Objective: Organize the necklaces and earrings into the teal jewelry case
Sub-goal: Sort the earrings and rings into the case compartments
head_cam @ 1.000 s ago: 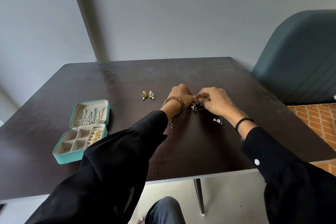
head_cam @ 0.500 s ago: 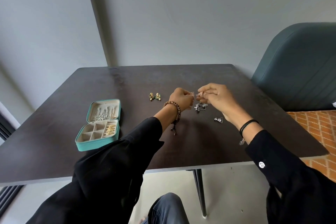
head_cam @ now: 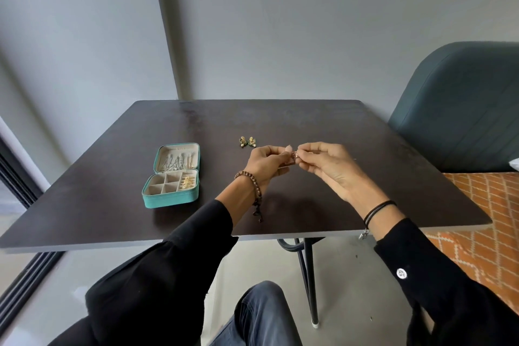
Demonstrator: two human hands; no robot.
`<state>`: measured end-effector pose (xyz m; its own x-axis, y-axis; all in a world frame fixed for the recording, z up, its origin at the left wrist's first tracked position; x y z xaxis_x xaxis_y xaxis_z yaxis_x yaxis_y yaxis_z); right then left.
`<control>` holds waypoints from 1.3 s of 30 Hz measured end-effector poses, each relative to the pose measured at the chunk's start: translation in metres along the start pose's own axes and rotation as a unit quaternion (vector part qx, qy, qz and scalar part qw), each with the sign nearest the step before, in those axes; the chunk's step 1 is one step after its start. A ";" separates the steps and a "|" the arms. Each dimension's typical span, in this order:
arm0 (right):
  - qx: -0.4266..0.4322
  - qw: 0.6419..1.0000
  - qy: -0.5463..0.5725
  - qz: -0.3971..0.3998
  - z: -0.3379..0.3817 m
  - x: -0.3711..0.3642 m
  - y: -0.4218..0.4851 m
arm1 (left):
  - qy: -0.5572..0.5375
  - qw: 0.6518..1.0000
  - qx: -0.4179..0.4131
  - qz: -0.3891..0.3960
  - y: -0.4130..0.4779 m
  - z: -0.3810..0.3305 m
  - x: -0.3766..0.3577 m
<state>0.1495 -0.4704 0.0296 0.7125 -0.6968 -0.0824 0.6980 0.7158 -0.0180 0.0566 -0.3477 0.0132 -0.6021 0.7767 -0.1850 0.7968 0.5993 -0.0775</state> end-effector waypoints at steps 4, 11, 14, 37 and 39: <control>-0.003 1.000 0.002 0.010 -0.006 -0.009 -0.008 | -0.056 0.998 -0.005 -0.012 -0.011 0.002 0.008; 0.062 0.989 -0.136 0.003 -0.005 -0.018 -0.015 | -0.078 0.997 -0.026 -0.010 -0.025 0.000 0.018; 0.090 0.974 -0.209 -0.013 -0.003 -0.021 -0.018 | -0.069 0.997 -0.038 -0.016 -0.029 0.000 0.022; 0.116 0.946 -0.300 -0.034 -0.014 -0.047 -0.022 | -0.036 0.997 -0.068 -0.030 -0.042 0.011 0.053; 0.118 0.950 -0.288 -0.031 -0.011 -0.048 -0.022 | -0.034 0.997 -0.066 -0.033 -0.042 0.012 0.055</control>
<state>0.0993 -0.4518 0.0226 0.5425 -0.6951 0.4717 0.6881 0.6898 0.2251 -0.0096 -0.3330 -0.0058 -0.6442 0.7230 -0.2496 0.7396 0.6720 0.0377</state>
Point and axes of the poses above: each hand's wrist, its own y-axis towards the middle knuckle, its own x-axis out of the back of the hand, z = x × y, the point moved 2 cm from there along y, towards the middle knuckle, and after that the axes turned 1 degree about -x, right-handed, at the moved point
